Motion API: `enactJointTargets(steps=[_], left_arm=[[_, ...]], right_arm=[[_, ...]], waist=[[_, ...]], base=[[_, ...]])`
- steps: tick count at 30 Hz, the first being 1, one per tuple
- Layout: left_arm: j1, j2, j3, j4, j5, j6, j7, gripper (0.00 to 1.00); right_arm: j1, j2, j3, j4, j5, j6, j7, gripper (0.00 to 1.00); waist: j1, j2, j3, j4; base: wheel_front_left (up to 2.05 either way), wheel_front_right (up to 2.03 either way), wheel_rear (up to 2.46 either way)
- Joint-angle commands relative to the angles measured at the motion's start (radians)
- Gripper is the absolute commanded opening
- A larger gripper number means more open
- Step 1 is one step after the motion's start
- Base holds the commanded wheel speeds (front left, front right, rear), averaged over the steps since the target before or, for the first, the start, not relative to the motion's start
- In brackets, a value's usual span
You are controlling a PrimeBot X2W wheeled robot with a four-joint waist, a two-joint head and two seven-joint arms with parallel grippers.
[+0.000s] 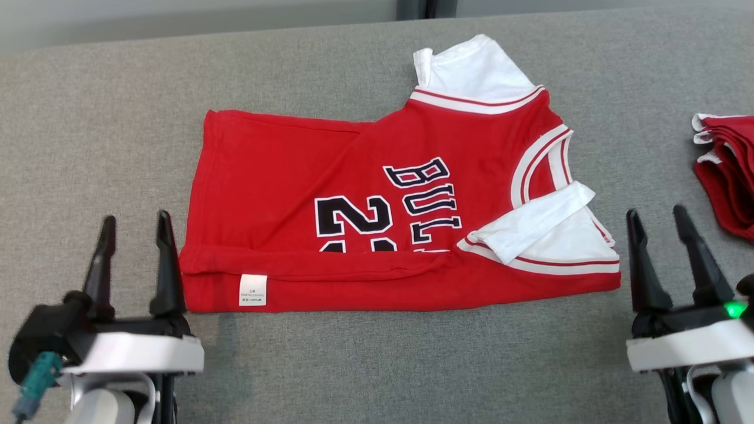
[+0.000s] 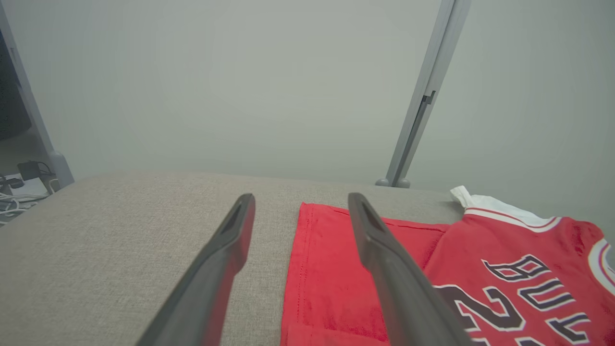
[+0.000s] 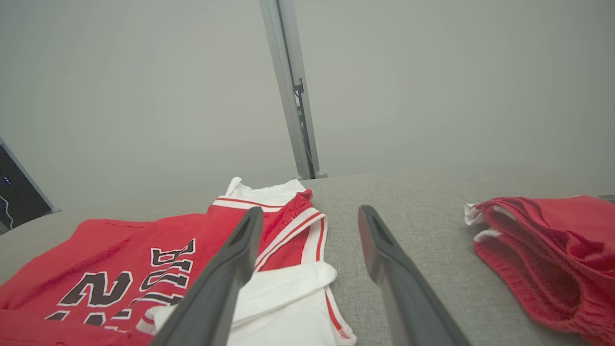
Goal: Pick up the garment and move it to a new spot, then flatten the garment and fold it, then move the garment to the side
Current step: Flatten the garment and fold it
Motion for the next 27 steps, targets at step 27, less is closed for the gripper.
enactJointTargets(steps=[27], left_arm=[[0.092, -0.072, 0.008, 0.171, 0.085, -0.12, -0.001, 1.0]], right_arm=[[0.103, 0.014, -0.001, 0.05, -0.047, 0.0, 0.002, 1.0]], waist=[[0.0, -0.0001, -0.075, 0.003]], base=[[0.0, 0.0, 0.0]])
